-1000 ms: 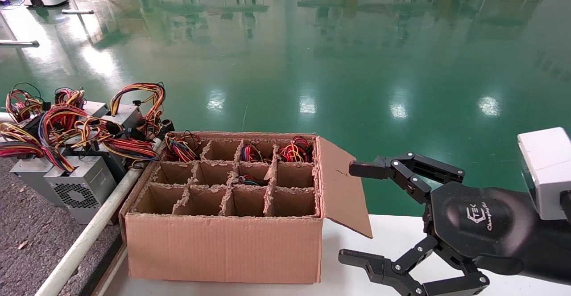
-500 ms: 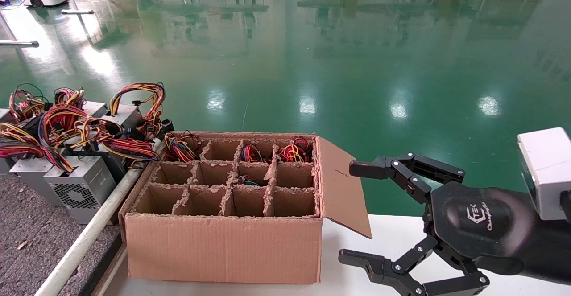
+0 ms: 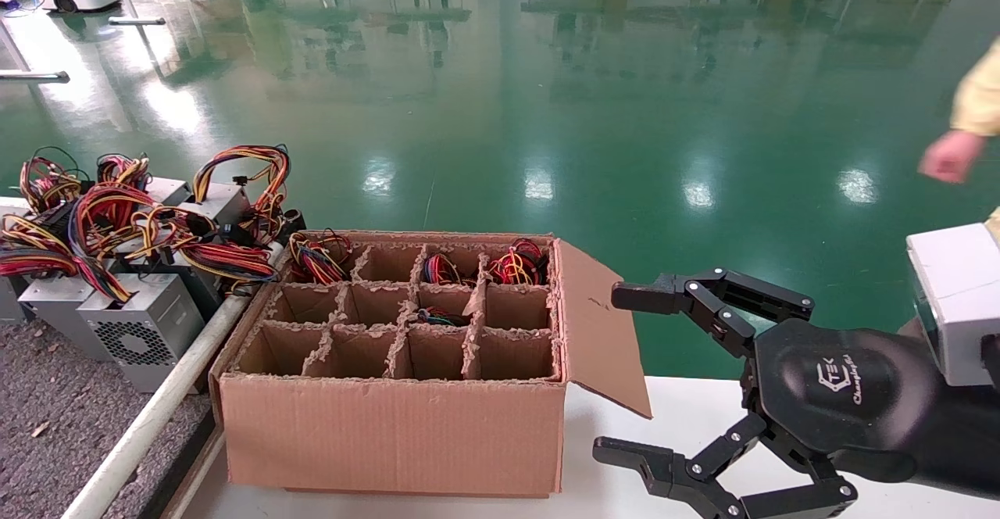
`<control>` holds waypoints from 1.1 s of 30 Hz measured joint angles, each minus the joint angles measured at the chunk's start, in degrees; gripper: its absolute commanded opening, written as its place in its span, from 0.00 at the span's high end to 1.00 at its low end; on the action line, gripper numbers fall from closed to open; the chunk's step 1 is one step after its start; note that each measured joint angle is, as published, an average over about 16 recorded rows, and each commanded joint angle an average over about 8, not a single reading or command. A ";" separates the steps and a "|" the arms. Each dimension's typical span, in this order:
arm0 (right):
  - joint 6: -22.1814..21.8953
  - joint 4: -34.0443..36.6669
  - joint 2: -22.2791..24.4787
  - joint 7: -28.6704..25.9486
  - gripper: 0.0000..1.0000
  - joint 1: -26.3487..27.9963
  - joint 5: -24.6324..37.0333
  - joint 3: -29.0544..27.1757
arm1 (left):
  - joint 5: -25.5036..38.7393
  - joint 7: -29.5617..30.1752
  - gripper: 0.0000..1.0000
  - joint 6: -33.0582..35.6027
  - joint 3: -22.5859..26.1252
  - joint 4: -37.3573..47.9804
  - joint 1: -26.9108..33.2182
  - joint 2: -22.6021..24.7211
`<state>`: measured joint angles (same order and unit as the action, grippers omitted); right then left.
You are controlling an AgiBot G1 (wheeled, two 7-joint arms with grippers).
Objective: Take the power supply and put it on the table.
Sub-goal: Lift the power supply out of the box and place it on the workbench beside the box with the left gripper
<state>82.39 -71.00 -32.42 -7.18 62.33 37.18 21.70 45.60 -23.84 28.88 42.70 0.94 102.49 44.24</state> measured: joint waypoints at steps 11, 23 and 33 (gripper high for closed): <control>0.00 0.00 0.00 0.00 0.00 0.00 0.00 0.00 | -1.66 0.66 1.00 -0.64 -1.17 -0.21 -2.05 0.32; 0.00 0.00 0.00 0.00 0.00 0.00 0.00 0.00 | -2.37 0.30 1.00 -1.86 -1.67 -0.65 -2.79 -0.57; 0.00 0.00 0.00 0.00 0.00 0.00 0.00 0.00 | -2.93 -0.62 1.00 -2.41 -2.06 -1.16 -3.43 -1.12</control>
<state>82.39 -71.00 -32.42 -7.17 62.33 37.18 21.70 42.67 -24.46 26.47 40.63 -0.21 99.05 43.12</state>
